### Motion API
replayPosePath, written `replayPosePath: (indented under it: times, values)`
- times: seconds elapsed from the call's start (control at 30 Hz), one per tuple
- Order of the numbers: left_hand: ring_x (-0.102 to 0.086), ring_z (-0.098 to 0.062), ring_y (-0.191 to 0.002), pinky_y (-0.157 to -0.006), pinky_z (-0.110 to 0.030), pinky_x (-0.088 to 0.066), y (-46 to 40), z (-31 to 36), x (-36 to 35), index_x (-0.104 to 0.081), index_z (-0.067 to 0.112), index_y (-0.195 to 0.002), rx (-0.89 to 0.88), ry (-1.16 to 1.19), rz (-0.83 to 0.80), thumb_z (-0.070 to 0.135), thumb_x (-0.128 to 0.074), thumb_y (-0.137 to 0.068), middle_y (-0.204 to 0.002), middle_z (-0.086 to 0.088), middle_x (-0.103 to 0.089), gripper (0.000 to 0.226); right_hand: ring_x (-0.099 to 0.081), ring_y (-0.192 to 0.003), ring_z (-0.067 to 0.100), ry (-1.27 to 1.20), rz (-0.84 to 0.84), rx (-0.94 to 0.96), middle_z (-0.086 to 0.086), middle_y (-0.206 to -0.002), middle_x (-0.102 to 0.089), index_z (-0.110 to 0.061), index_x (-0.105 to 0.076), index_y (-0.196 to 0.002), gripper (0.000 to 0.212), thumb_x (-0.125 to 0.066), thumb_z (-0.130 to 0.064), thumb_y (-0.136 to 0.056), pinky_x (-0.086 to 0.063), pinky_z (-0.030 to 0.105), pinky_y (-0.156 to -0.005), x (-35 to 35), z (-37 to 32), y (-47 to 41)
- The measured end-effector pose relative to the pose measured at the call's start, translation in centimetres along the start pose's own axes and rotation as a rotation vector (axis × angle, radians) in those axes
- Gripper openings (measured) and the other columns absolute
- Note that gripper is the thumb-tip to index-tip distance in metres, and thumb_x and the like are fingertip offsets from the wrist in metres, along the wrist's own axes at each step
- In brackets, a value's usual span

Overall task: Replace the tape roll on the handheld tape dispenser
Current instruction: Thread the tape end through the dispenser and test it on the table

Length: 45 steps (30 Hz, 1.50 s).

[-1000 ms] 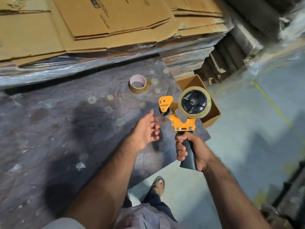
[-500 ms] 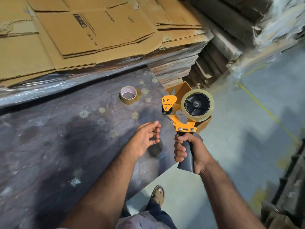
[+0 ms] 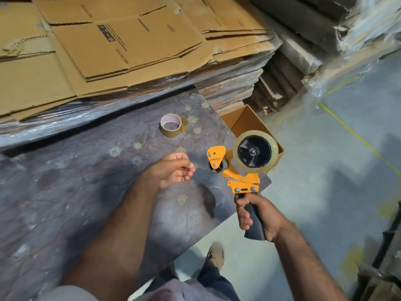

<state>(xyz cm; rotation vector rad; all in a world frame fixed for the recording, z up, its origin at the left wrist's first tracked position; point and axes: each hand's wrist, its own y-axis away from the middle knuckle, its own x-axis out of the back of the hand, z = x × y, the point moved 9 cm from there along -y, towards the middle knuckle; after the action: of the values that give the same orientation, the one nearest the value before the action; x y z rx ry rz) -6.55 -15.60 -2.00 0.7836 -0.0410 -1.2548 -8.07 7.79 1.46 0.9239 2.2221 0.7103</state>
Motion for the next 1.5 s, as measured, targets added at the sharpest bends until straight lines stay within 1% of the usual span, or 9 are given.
replayPosePath:
  times: [0.27,0.47,0.7,0.83,1.07,1.2,1.33,1.4,1.5]
  values:
    - [-0.06,-0.014,-0.055,-0.053,-0.022,-0.048,-3.1,0.9,1.9,-0.059,0.011,-0.095,0.09,-0.56,0.034,-0.001,-0.061,-0.088,-0.071,-0.012,-0.069,0.014,-0.036,-0.041,0.022,0.3,0.141,0.014,0.015,-0.052,-0.047,-0.004,-0.05,-0.08,0.016,-0.065,-0.007,-0.075,-0.034,0.029,-0.044,2.8,3.7,-2.5]
    - [-0.054,-0.019,-0.059,-0.054,-0.023,-0.04,-6.6,-3.7,2.7,-0.07,-0.007,-0.098,0.132,-0.938,0.014,0.012,-0.073,-0.085,-0.075,-0.012,-0.069,0.023,-0.042,-0.045,0.024,0.506,0.198,0.033,0.017,-0.05,-0.051,-0.008,-0.06,-0.058,0.024,-0.064,-0.011,-0.081,-0.038,0.025,-0.043,5.6,6.7,-4.6]
    - [-0.064,-0.014,-0.066,-0.066,-0.02,-0.046,-8.2,-7.6,-1.1,-0.072,0.014,-0.078,0.031,-1.1,-0.056,0.0,-0.071,-0.076,-0.078,-0.009,-0.074,0.014,-0.046,-0.04,0.018,0.741,0.286,-0.027,0.009,-0.046,-0.057,0.003,-0.063,-0.072,0.019,-0.068,-0.011,-0.082,-0.041,0.025,-0.049,11.4,9.5,-3.0]
    - [-0.059,-0.014,-0.077,-0.062,-0.019,-0.042,-8.1,-9.4,-3.4,-0.073,0.014,-0.09,-0.069,-1.201,0.034,0.0,-0.067,-0.079,-0.085,-0.003,-0.07,0.018,-0.047,-0.04,0.015,0.805,0.337,-0.077,0.003,-0.048,-0.06,-0.003,-0.07,-0.082,0.006,-0.068,-0.009,-0.084,-0.04,0.022,-0.047,13.9,11.2,-2.6]
    - [-0.068,-0.027,-0.082,-0.065,-0.024,-0.044,-8.9,-10.0,-2.8,-0.057,0.026,-0.066,-0.1,-1.275,0.213,0.01,-0.077,-0.072,-0.077,0.0,-0.065,0.027,-0.051,-0.043,0.017,0.738,0.383,-0.067,0.006,-0.051,-0.061,-0.013,-0.065,-0.071,0.013,-0.067,-0.01,-0.084,-0.043,0.028,-0.051,14.1,12.2,-3.6]
    - [-0.06,-0.028,-0.078,-0.064,-0.031,-0.041,-7.8,-9.3,-4.7,-0.059,0.024,-0.098,-0.227,-1.554,0.216,0.027,-0.066,-0.09,-0.079,-0.002,-0.056,0.012,-0.051,-0.041,0.016,0.769,0.376,-0.065,0.004,-0.05,-0.061,-0.012,-0.064,-0.07,0.011,-0.069,-0.013,-0.081,-0.044,0.026,-0.049,14.1,12.2,-4.3]
    - [-0.064,-0.033,-0.093,-0.069,-0.038,-0.047,-5.9,-8.6,-3.7,-0.043,0.022,-0.13,-0.299,-1.639,0.436,0.044,-0.072,-0.086,-0.104,-0.008,-0.063,0.058,-0.052,-0.042,0.016,0.785,0.366,-0.067,0.005,-0.05,-0.061,-0.006,-0.068,-0.078,0.007,-0.069,-0.012,-0.081,-0.046,0.027,-0.049,14.7,12.0,-4.5]
    - [-0.059,-0.03,-0.103,-0.076,-0.039,-0.045,-5.1,-8.5,-3.7,-0.048,0.018,-0.124,-0.397,-1.656,0.501,0.036,-0.07,-0.088,-0.114,-0.008,-0.058,0.046,-0.055,-0.044,0.017,0.781,0.362,-0.064,0.006,-0.051,-0.063,-0.007,-0.069,-0.078,0.006,-0.068,-0.012,-0.081,-0.047,0.029,-0.05,14.8,11.9,-4.6]
    - [-0.058,-0.025,-0.104,-0.087,-0.026,-0.041,-4.2,-10.6,-4.9,-0.063,0.013,-0.116,-0.577,-1.307,0.321,0.0,-0.056,-0.08,-0.111,-0.006,-0.064,0.039,-0.057,-0.046,0.018,0.784,0.364,-0.069,0.007,-0.053,-0.064,-0.007,-0.068,-0.079,0.003,-0.069,-0.01,-0.08,-0.048,0.03,-0.05,15.0,12.2,-4.6]
